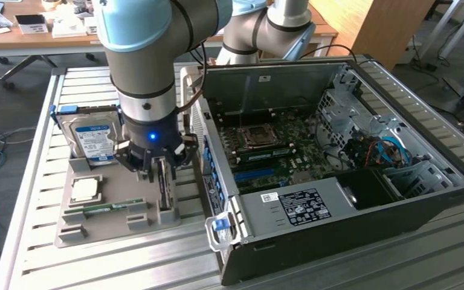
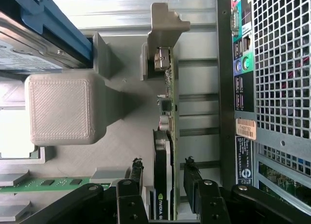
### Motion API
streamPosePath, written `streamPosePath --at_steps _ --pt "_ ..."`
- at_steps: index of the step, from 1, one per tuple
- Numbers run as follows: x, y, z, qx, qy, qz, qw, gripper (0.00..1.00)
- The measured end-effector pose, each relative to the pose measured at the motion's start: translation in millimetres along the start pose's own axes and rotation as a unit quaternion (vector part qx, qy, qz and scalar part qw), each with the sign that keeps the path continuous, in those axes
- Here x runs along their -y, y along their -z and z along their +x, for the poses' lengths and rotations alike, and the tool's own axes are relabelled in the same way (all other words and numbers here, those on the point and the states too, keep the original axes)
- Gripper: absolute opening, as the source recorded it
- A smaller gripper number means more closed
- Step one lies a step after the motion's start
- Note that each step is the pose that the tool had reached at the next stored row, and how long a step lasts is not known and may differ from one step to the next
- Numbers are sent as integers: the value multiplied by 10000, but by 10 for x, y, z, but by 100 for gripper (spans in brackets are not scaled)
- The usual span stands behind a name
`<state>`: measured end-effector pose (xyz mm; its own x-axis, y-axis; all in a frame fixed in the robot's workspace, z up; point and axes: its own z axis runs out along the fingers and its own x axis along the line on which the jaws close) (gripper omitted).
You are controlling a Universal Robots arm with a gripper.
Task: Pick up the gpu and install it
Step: 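Pick up the gpu and move the gpu toward the slot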
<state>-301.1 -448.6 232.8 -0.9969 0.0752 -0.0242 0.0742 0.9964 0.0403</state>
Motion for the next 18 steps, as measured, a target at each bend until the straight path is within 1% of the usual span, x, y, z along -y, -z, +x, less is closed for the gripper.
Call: streamPosePath --at_steps 10,12,13,18 --pt "-4 -16 -2 0 1 0 10000 47" --pt "-4 -16 -2 0 1 0 10000 46" --pt "-4 -16 -2 0 0 0 10000 39" --pt "-4 -16 -2 0 1 0 10000 39"
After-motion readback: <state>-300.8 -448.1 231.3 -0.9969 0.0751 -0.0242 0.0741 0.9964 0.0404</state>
